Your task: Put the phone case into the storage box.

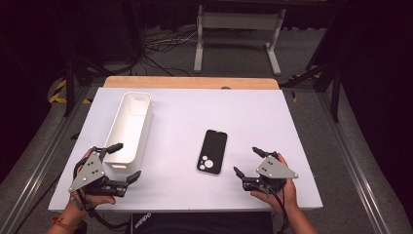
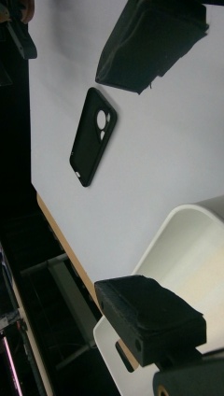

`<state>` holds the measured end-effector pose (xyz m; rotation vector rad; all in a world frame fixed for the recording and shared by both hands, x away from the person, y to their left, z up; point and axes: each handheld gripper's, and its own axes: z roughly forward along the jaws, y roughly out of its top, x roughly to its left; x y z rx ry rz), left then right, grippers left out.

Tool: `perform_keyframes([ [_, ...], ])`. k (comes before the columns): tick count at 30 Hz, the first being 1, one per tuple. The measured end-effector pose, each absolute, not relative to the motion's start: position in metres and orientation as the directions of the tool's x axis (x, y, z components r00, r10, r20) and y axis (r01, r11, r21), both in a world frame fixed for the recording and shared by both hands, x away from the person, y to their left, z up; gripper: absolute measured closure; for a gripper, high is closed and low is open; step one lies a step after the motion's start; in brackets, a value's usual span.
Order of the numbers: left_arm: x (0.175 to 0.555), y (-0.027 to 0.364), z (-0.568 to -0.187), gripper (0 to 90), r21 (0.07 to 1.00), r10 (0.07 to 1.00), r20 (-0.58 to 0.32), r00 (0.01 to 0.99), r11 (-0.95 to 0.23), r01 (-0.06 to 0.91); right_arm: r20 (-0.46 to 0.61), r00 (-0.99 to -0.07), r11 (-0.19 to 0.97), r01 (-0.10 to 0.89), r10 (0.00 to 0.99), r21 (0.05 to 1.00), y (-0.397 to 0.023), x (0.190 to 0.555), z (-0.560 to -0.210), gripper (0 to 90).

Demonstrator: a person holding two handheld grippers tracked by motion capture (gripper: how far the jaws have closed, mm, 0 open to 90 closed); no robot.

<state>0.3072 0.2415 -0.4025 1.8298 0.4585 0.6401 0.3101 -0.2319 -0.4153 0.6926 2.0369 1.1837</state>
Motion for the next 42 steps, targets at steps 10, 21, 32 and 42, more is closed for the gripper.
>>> perform_keyframes([
  [10, 0.307, 0.241, -0.407, 4.5, 0.947, 0.585, 0.18, 0.791, -0.32, 0.02, -0.288, -0.649, 0.471, 0.123, 0.704, 0.874, -0.23, 0.315, -0.417, 24.8],
  [21, 0.307, 0.239, -0.41, 5.1, 0.942, 0.575, 0.169, 0.8, -0.332, 0.04, -0.25, -0.727, 0.553, 0.209, 0.639, 0.807, -0.226, 0.327, -0.414, 81.8],
  [32, 0.305, 0.24, -0.41, 4.4, 0.94, 0.561, 0.157, 0.813, -0.336, 0.051, -0.276, -0.813, 0.758, 0.276, 0.512, 0.591, -0.188, 0.349, -0.402, 90.0],
  [42, 0.306, 0.241, -0.411, 4.0, 0.944, 0.56, 0.146, 0.816, -0.324, 0.054, -0.241, -0.858, 0.838, 0.318, 0.453, 0.444, -0.159, 0.369, -0.407, 90.0],
])
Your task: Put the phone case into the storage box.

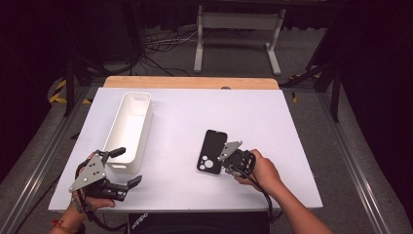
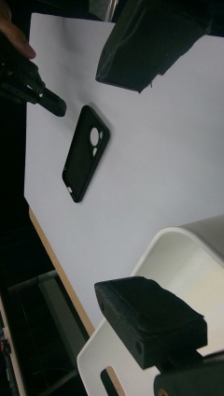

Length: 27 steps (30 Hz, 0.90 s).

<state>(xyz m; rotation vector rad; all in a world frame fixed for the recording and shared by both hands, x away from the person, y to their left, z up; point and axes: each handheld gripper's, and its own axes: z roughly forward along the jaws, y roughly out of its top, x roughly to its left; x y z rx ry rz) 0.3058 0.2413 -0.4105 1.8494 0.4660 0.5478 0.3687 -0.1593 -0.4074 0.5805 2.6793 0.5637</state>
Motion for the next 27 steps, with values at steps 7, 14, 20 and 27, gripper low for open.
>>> perform_keyframes([
  [7, 0.305, 0.241, -0.411, 3.7, 0.94, 0.546, 0.153, 0.823, -0.339, 0.05, -0.212, -0.881, 0.879, 0.341, 0.422, 0.334, -0.15, 0.381, -0.411, 90.0],
  [14, 0.306, 0.241, -0.41, 4.3, 0.939, 0.548, 0.148, 0.823, -0.34, 0.057, -0.192, -0.893, 0.897, 0.351, 0.407, 0.27, -0.146, 0.385, -0.418, 90.0],
  [20, 0.307, 0.24, -0.412, 4.6, 0.935, 0.541, 0.141, 0.829, -0.349, 0.068, -0.191, -0.9, 0.903, 0.334, 0.391, 0.27, -0.14, 0.387, -0.422, 90.0],
  [27, 0.307, 0.236, -0.414, 5.4, 0.924, 0.539, 0.151, 0.829, -0.376, 0.076, -0.187, -0.908, 0.905, 0.315, 0.375, 0.288, -0.132, 0.385, -0.426, 90.0],
])
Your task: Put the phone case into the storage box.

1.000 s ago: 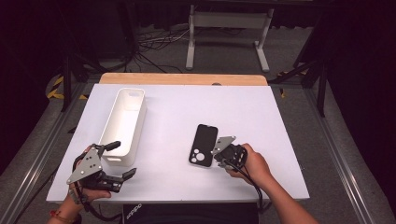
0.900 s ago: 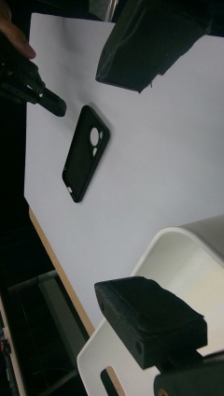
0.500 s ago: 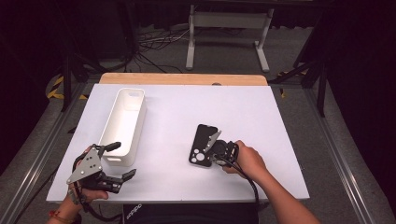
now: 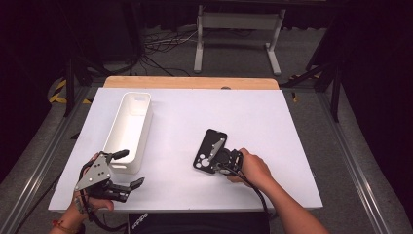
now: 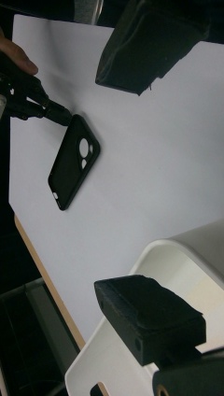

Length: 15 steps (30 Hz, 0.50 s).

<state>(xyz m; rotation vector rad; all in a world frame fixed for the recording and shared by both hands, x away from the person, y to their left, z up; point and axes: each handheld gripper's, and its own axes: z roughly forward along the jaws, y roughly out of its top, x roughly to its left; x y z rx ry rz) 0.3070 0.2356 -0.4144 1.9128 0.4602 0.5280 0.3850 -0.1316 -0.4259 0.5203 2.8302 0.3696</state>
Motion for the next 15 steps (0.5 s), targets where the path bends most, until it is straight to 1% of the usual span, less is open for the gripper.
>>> perform_keyframes([
  [2, 0.308, 0.234, -0.415, 5.5, 0.926, 0.544, 0.148, 0.826, -0.369, 0.076, -0.194, -0.911, 0.905, 0.298, 0.365, 0.303, -0.129, 0.385, -0.427, 90.0],
  [4, 0.308, 0.235, -0.416, 5.4, 0.926, 0.544, 0.151, 0.826, -0.371, 0.075, -0.18, -0.913, 0.899, 0.298, 0.367, 0.321, -0.126, 0.386, -0.427, 90.0],
  [8, 0.31, 0.237, -0.417, 5.5, 0.928, 0.549, 0.13, 0.826, -0.36, 0.093, -0.187, -0.916, 0.902, 0.282, 0.354, 0.328, -0.117, 0.388, -0.427, 90.0],
  [13, 0.31, 0.238, -0.416, 6.3, 0.927, 0.551, 0.132, 0.824, -0.363, 0.094, -0.196, -0.916, 0.901, 0.272, 0.349, 0.337, -0.107, 0.39, -0.429, 90.0],
  [15, 0.311, 0.238, -0.417, 6.3, 0.929, 0.552, 0.122, 0.825, -0.356, 0.1, -0.189, -0.92, 0.896, 0.261, 0.344, 0.358, -0.101, 0.393, -0.43, 90.0],
])
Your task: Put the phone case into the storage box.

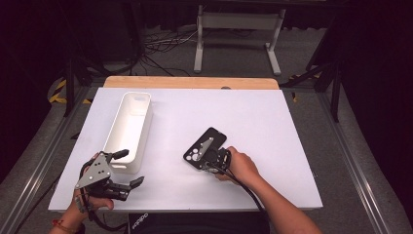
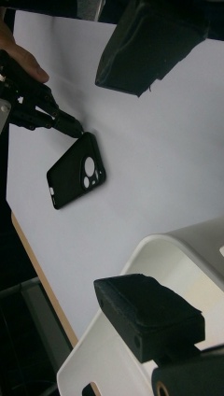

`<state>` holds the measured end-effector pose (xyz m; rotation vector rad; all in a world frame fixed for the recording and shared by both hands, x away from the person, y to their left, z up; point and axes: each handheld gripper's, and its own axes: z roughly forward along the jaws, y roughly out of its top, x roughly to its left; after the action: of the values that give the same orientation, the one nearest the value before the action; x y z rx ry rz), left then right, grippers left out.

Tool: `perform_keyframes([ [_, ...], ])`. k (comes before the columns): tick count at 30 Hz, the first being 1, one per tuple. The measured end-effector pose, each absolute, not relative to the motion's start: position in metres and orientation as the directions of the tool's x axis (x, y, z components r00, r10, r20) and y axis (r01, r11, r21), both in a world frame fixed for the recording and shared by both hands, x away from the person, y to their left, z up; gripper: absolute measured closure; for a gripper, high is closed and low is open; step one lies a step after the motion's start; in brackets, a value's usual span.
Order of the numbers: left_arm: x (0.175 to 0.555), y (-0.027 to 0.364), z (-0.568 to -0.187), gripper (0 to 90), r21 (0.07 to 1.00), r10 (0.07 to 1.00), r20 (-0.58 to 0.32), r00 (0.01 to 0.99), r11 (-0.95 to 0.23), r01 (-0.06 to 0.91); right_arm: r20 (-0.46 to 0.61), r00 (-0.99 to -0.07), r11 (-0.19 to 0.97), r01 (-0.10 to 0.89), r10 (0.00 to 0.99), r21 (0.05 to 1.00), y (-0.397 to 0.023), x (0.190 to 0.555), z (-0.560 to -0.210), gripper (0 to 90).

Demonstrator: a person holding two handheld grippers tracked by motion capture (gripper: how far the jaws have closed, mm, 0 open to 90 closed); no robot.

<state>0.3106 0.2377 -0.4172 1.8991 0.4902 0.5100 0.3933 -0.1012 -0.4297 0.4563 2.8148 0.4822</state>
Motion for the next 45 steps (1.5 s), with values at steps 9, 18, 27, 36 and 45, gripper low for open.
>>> perform_keyframes([
  [9, 0.312, 0.238, -0.418, 6.3, 0.926, 0.546, 0.116, 0.83, -0.362, 0.109, -0.194, -0.927, 0.893, 0.227, 0.32, 0.388, -0.078, 0.405, -0.431, 90.0],
  [18, 0.312, 0.237, -0.418, 6.3, 0.925, 0.536, 0.104, 0.838, -0.361, 0.116, -0.236, -0.923, 0.893, 0.191, 0.304, 0.407, -0.053, 0.424, -0.433, 90.0],
  [27, 0.313, 0.236, -0.42, 6.3, 0.921, 0.531, 0.106, 0.841, -0.37, 0.118, -0.237, -0.902, 0.855, 0.218, 0.361, 0.471, -0.037, 0.449, -0.436, 90.0],
  [36, 0.315, 0.233, -0.423, 6.3, 0.917, 0.535, 0.102, 0.839, -0.378, 0.13, -0.249, -0.885, 0.837, 0.231, 0.392, 0.497, -0.034, 0.471, -0.438, 90.0],
  [45, 0.317, 0.229, -0.425, 6.2, 0.912, 0.524, 0.092, 0.846, -0.385, 0.139, -0.242, -0.85, 0.799, 0.289, 0.468, 0.527, -0.042, 0.496, -0.435, 90.0],
])
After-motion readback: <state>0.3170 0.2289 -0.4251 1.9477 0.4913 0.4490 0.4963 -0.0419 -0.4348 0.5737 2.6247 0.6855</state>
